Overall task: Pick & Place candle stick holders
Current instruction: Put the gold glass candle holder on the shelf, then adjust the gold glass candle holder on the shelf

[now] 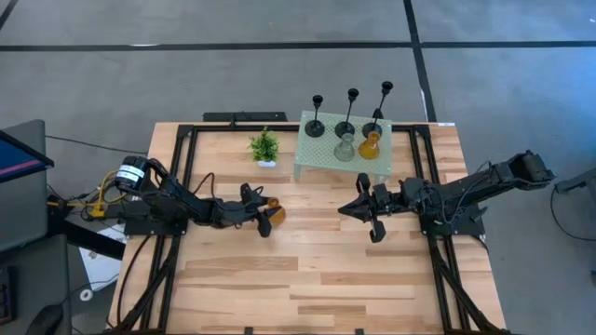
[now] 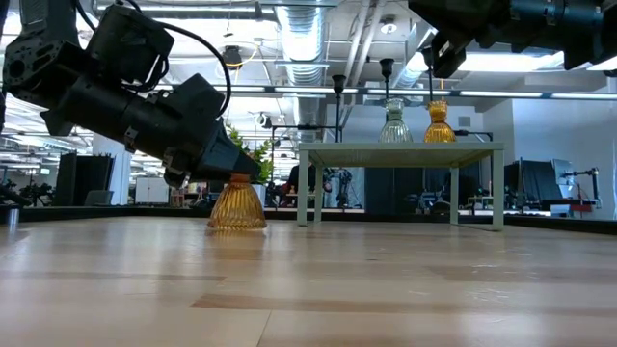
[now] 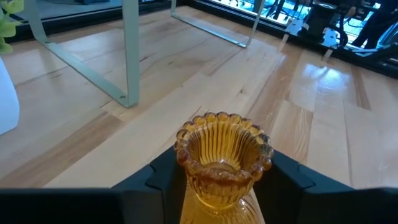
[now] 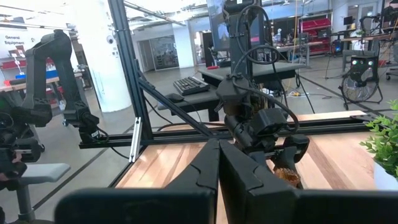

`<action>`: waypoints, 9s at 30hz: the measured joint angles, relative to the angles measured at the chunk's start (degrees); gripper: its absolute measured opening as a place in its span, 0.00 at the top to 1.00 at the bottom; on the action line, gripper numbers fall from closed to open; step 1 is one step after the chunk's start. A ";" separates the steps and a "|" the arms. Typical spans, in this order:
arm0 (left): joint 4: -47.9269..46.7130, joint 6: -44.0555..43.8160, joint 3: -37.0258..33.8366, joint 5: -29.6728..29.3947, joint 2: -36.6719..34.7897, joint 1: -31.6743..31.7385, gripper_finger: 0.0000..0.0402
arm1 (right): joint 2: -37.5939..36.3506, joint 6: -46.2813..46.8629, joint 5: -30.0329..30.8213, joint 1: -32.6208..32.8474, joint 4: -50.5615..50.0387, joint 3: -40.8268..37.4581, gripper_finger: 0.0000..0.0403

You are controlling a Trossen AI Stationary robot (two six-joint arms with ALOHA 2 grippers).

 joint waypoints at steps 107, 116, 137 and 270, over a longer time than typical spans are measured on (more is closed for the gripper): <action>-27.76 14.47 42.86 33.40 5.27 32.09 0.54 | -1.97 0.04 -0.04 -1.09 -3.29 -0.02 1.00; -26.95 12.93 42.86 33.40 5.27 32.09 0.49 | -1.97 0.04 -0.04 -1.09 -3.29 -0.02 1.00; -29.21 13.07 42.84 40.88 -2.98 32.07 0.48 | -3.70 0.19 -0.02 -1.07 -4.64 -0.02 1.00; -31.20 22.51 8.46 35.54 -28.33 25.97 0.97 | 18.67 -27.96 15.40 -38.62 -111.40 63.49 1.00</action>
